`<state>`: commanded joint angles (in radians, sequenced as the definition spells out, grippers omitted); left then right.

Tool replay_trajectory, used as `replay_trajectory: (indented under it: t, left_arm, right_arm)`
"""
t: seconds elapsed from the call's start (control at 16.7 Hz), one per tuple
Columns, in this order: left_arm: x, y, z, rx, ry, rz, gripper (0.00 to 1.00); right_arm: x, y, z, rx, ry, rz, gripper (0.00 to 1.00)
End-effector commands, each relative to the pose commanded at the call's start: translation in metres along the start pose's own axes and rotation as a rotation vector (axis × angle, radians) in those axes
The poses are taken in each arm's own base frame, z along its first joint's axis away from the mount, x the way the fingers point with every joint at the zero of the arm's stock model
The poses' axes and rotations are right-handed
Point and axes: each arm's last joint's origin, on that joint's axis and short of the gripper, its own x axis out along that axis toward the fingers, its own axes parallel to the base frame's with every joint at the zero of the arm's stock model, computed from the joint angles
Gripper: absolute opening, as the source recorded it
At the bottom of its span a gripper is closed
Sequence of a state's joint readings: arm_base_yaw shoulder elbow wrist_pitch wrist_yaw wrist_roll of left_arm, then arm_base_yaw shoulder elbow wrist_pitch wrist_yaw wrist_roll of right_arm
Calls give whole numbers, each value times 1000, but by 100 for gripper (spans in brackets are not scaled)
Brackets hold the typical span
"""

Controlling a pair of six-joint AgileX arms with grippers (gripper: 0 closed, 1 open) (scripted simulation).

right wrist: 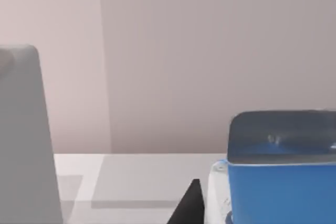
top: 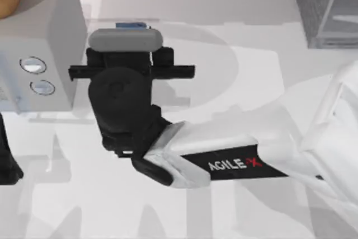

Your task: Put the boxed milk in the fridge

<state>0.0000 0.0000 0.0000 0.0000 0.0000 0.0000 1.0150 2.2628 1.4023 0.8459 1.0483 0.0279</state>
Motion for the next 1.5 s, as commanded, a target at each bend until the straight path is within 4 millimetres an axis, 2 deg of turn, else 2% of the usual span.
replay_trajectory:
  t: [0.18, 0.36, 0.48, 0.6, 0.72, 0.84, 1.02, 1.14, 1.32, 1.5]
  left_arm:
    - [0, 0, 0, 0, 0, 0, 100]
    - [0, 0, 0, 0, 0, 0, 100]
    - [0, 0, 0, 0, 0, 0, 100]
    - [0, 0, 0, 0, 0, 0, 100]
    - [0, 0, 0, 0, 0, 0, 100]
    - [0, 0, 0, 0, 0, 0, 100]
    - [0, 0, 0, 0, 0, 0, 100]
    - [0, 0, 0, 0, 0, 0, 100]
    - [0, 0, 0, 0, 0, 0, 100]
    - [0, 0, 0, 0, 0, 0, 100]
  right_arm:
    - [10, -23, 21, 4, 5, 5, 0]
    - [22, -71, 58, 7, 13, 2, 0]
    - [24, -116, 86, 8, 20, -7, 0]
    - [18, -168, 110, 6, 26, -20, 0]
    - [1, -223, 128, 4, 33, -35, 0]
    - [-26, -274, 136, 6, 34, -48, 0]
    - [-77, -336, 129, 12, 21, -60, 0]
    - [-109, -363, 112, 12, 6, -60, 0]
    - [-145, -386, 77, 6, -15, -45, 0]
    - [-160, -396, 40, -2, -13, -21, 0]
